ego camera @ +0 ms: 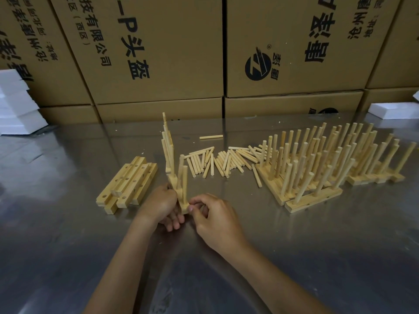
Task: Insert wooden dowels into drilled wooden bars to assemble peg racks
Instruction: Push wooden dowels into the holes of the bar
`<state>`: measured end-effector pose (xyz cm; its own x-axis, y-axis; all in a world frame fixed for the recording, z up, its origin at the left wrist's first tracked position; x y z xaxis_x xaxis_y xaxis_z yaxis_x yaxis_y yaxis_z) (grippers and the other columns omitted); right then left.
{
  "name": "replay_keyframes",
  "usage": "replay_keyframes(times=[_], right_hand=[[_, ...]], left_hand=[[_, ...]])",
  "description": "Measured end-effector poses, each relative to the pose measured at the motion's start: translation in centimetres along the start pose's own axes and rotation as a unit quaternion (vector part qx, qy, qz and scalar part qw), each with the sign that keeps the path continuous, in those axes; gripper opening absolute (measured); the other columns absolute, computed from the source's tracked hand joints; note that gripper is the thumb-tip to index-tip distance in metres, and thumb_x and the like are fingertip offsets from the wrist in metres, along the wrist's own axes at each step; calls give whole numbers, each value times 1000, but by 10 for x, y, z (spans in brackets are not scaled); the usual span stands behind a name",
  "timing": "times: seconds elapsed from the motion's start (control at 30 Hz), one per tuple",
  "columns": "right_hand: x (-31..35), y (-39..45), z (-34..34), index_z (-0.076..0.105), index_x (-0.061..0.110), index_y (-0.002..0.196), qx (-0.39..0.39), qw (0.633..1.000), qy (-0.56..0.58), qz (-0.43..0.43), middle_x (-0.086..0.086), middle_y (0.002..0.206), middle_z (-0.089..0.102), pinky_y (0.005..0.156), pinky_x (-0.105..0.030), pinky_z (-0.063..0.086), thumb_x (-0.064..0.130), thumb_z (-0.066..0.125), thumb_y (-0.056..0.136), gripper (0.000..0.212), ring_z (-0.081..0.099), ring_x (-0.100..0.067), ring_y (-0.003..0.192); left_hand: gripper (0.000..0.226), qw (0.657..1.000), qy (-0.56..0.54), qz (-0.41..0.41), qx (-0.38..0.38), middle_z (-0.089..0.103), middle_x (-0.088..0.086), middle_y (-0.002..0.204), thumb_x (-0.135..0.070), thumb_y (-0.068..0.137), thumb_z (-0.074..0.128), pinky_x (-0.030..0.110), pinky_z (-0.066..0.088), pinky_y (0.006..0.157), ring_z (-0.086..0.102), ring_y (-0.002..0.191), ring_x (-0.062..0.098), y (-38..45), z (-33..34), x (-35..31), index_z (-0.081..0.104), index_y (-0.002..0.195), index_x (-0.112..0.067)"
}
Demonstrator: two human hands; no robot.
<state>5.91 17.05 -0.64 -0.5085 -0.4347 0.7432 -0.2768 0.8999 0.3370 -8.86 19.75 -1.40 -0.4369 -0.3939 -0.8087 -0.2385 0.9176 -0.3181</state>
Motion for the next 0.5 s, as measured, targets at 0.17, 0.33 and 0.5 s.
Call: replay_keyframes(times=[0.17, 0.33, 0.5], right_hand=[[0, 1, 2, 74, 19, 98, 10, 1000, -10, -15, 9, 89, 61, 66, -20, 41, 19, 64, 92, 12, 48, -3, 69], [0, 2, 5, 73, 24, 104, 20, 1000, -13, -20, 10, 93, 60, 65, -13, 37, 27, 64, 92, 15, 47, 0, 72], [2, 6, 10, 70, 34, 108, 35, 998, -40, -16, 8, 89, 54, 71, -28, 46, 36, 63, 91, 18, 53, -10, 85]], left_hand=[[24, 995, 103, 5, 15, 61, 11, 46, -6, 98, 24, 21, 32, 30, 49, 30, 18, -8, -2, 0, 47, 91, -1], [19, 989, 147, 1, 20, 60, 9, 44, -2, 94, 25, 20, 31, 30, 48, 28, 18, -7, -6, -1, 43, 103, -2], [18, 982, 184, -4, 27, 58, 4, 40, -3, 96, 31, 18, 30, 31, 45, 26, 13, -13, -10, -1, 44, 108, -5]])
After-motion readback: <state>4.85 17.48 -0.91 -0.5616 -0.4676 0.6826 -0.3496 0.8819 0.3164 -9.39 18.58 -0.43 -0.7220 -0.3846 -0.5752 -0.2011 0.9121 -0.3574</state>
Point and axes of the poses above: each hand's wrist, its own y-axis towards the middle knuckle, its own z-axis out of the palm, x = y × z, the point moved 5 cm from there along y, towards the middle knuckle
